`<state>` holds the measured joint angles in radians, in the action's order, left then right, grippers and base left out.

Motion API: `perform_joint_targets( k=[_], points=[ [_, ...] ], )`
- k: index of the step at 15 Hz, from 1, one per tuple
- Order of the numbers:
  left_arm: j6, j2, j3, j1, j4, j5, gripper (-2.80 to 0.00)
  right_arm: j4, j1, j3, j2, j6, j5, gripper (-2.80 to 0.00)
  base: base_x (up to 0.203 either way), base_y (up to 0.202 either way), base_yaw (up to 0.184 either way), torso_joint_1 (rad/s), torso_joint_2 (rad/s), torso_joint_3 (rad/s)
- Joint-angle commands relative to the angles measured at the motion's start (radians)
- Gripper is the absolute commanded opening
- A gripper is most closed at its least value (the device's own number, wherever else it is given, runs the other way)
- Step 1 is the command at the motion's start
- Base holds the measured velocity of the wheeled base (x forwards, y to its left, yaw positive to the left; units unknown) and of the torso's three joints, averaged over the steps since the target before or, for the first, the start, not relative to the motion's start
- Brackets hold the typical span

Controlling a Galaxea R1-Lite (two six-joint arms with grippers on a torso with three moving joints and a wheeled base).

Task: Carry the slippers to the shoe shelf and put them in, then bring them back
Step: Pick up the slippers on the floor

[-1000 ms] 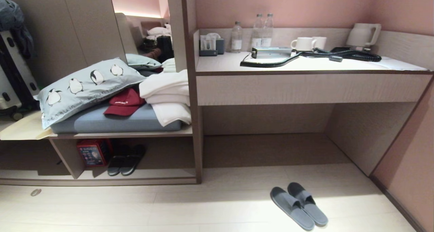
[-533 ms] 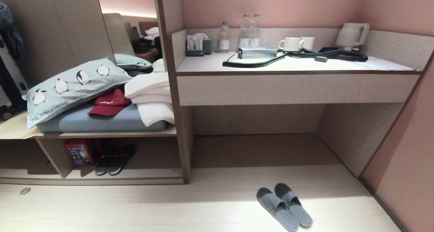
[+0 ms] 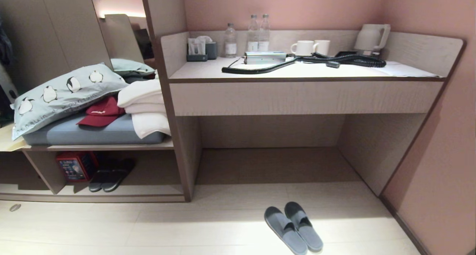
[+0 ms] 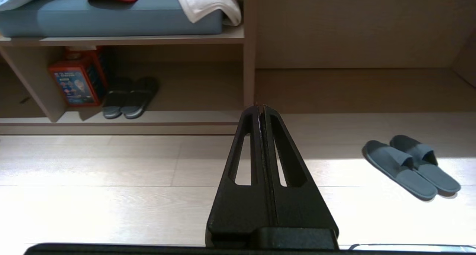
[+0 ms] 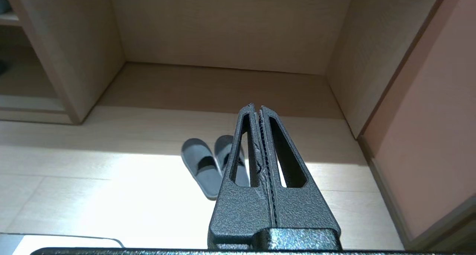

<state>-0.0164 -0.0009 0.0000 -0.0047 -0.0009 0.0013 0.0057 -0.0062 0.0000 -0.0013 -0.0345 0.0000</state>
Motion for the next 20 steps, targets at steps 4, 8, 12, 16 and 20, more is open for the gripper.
perform_joint_targets(
  k=[4, 8, 12, 16, 20],
  points=[
    [0.003, 0.001, 0.002, 0.000, -0.001, 0.000, -2.80, 0.000, 0.000, 0.000, -0.002, -0.001, 0.000, -2.80, 0.000, -0.183, 0.002, 0.003, 0.00, 0.005],
    [0.007, 0.001, 0.002, 0.000, -0.001, -0.001, -2.80, -0.001, 0.000, 0.000, -0.002, 0.001, 0.005, -2.80, 0.000, -0.025, 0.001, 0.001, 0.00, 0.001],
    [0.006, 0.001, 0.002, 0.000, -0.001, 0.000, -2.80, 0.000, 0.000, 0.000, -0.002, -0.001, 0.005, -2.80, 0.000, 0.000, 0.000, 0.001, 0.00, -0.115],
    [0.004, 0.001, 0.002, 0.000, 0.001, 0.000, -2.80, -0.001, 0.000, 0.000, -0.002, -0.001, 0.005, -2.80, 0.000, 0.000, 0.000, 0.004, 0.01, -0.194],
    [0.003, 0.001, 0.002, 0.000, 0.001, 0.000, -2.80, 0.000, 0.000, 0.000, -0.002, -0.001, 0.008, -2.80, 0.000, 0.000, 0.000, 0.005, 0.00, -0.197]
  ],
)
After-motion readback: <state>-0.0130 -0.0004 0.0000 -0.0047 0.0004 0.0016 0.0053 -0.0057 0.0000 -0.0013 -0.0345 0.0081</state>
